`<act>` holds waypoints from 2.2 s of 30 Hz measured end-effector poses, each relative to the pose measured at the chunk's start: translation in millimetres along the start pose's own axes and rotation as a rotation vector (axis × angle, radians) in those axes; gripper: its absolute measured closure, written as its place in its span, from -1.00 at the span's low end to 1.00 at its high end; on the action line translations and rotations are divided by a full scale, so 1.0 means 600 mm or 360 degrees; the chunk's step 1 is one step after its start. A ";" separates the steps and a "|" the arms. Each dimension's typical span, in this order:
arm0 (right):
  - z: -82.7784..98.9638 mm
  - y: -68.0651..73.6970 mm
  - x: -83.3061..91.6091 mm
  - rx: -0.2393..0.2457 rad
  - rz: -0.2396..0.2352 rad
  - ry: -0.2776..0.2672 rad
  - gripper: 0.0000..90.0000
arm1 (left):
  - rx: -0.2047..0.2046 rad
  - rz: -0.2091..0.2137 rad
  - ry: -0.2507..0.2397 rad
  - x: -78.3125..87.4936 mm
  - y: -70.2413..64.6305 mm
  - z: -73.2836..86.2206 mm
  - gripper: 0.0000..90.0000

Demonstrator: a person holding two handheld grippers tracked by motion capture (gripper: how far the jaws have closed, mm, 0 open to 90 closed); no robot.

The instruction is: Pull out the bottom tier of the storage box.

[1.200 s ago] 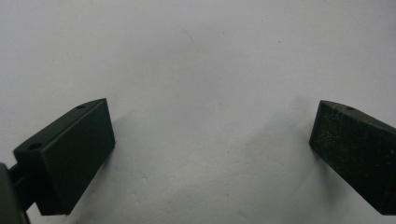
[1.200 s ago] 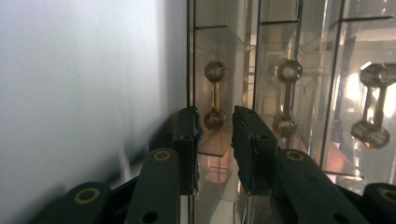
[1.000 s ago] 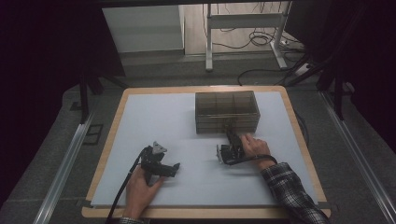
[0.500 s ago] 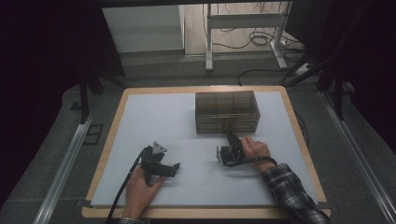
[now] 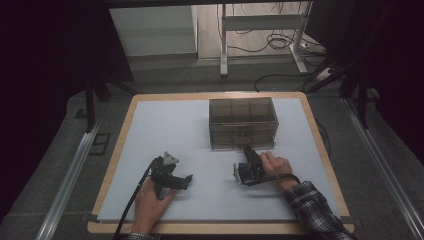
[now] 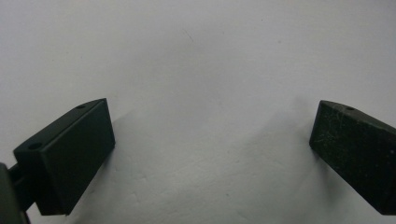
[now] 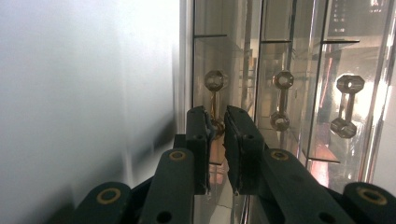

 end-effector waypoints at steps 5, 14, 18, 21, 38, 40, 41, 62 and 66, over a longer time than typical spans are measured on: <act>-0.001 0.005 0.011 0.0009 -0.0013 -0.0008 0.77 | -0.0001 0.0000 0.0000 0.000 0.000 0.000 -1.00; -0.003 0.006 0.021 -0.0007 -0.0022 -0.0013 0.74 | -0.0001 0.0000 0.0000 0.000 0.000 0.000 -1.00; -0.002 0.004 0.022 -0.0048 -0.0092 -0.0043 0.67 | -0.0001 0.0000 0.0000 0.000 0.000 0.000 -1.00; 0.000 0.004 0.026 -0.0052 -0.0074 -0.0032 0.65 | -0.0002 0.0000 0.0001 0.000 0.000 0.000 -1.00; 0.017 -0.031 0.038 -0.0261 -0.0248 -0.0116 0.55 | -0.0001 0.0000 0.0001 0.000 0.000 0.000 -1.00; 0.019 -0.036 0.039 -0.0278 -0.0260 -0.0124 0.54 | -0.0001 0.0000 0.0001 0.000 0.000 0.000 -1.00; 0.020 -0.039 0.039 -0.0295 -0.0273 -0.0140 0.53 | -0.0001 -0.0001 0.0001 0.000 0.000 0.000 -1.00; 0.045 -0.091 0.041 -0.0614 -0.0584 -0.0253 0.43 | -0.0001 0.0001 0.0002 0.000 0.000 0.000 -1.00; 0.053 -0.103 0.039 -0.0677 -0.0660 -0.0281 0.41 | 0.0001 0.0001 0.0001 0.000 0.000 0.000 -1.00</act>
Point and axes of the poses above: each handheld gripper's, and its own axes: x roughly backward along the jaws, z roughly out of its underside, y roughly to its left, the point moved 1 cm from there along -x, roughly forward along the jaws, and after that the axes turned 4 degrees about -z, right-handed, at the moved point
